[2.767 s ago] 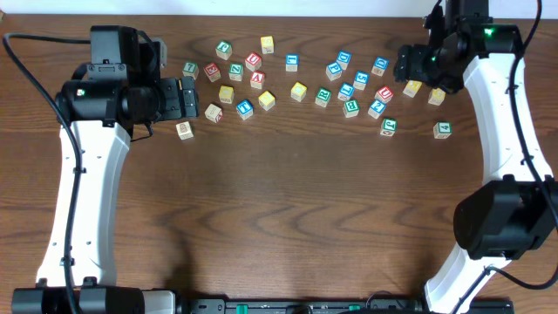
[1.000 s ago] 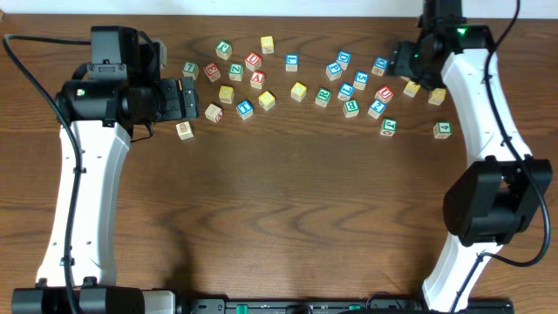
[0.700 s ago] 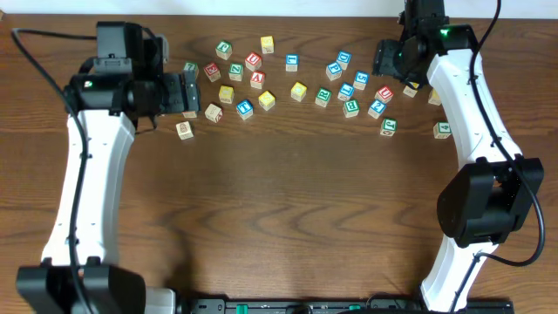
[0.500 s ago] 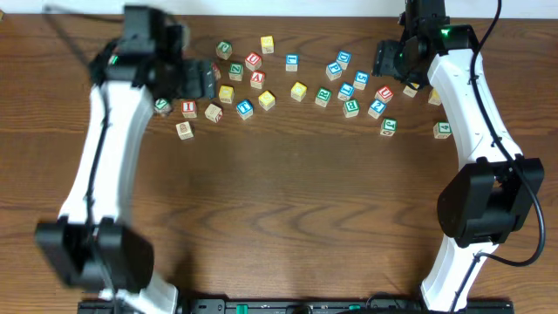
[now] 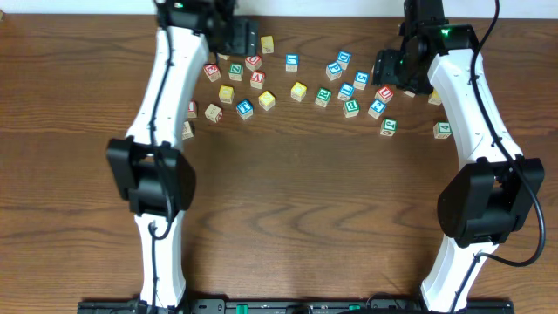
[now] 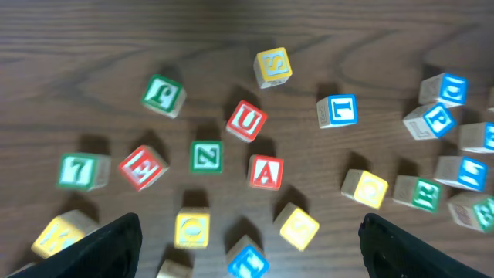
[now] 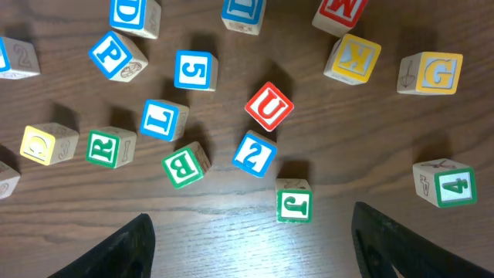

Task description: Spell out AI2

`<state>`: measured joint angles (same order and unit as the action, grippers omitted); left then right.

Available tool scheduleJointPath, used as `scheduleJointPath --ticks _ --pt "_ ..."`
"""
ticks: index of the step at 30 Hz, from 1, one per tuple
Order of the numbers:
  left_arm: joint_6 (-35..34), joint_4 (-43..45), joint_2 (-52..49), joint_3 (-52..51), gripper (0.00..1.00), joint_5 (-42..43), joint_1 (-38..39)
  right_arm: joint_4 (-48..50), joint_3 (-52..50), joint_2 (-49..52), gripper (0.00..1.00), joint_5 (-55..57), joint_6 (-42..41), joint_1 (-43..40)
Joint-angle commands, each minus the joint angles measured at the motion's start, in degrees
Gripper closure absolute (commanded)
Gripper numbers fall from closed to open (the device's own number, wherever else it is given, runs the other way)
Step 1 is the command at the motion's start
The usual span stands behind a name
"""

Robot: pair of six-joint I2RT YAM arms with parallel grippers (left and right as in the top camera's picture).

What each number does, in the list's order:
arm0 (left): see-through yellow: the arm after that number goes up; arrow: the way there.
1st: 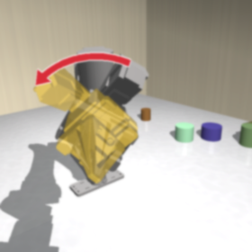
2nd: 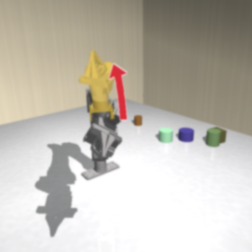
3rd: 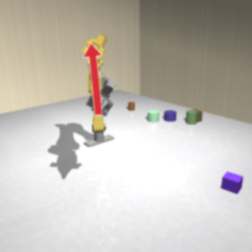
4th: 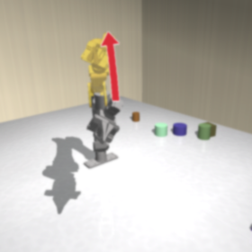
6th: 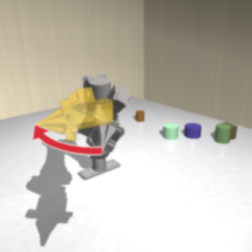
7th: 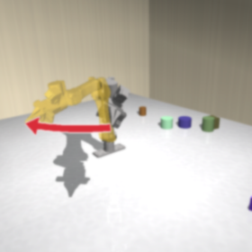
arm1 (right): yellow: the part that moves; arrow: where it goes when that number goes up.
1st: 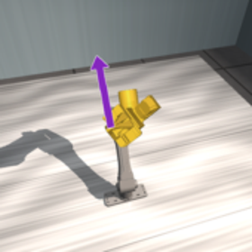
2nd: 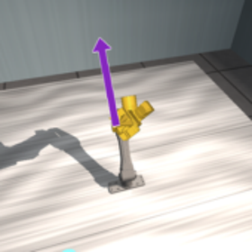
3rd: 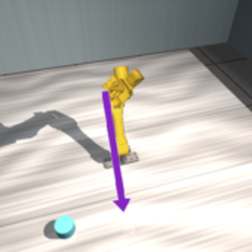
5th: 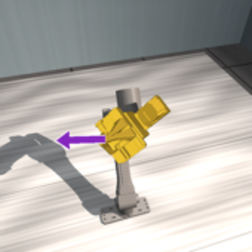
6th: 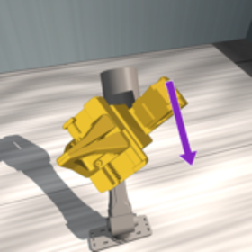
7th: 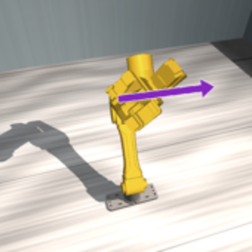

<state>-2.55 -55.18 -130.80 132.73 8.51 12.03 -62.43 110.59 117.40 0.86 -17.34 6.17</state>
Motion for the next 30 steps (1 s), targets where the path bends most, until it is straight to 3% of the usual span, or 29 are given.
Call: scheduleJointPath --ticks 1,20,30 --pt "1.0 1.3 -4.1 1.6 0.13 -5.2 2.6 -1.3 0.9 0.4 0.23 0.1 0.7 -0.2" --pt "1.4 4.3 -12.6 0.2 0.31 -6.5 6.2 -4.7 0.9 0.4 0.21 0.1 0.7 -0.2" --pt "0.1 4.5 -16.1 0.0 0.32 -6.4 6.4 -5.8 0.9 0.4 0.21 0.1 0.7 -0.2"
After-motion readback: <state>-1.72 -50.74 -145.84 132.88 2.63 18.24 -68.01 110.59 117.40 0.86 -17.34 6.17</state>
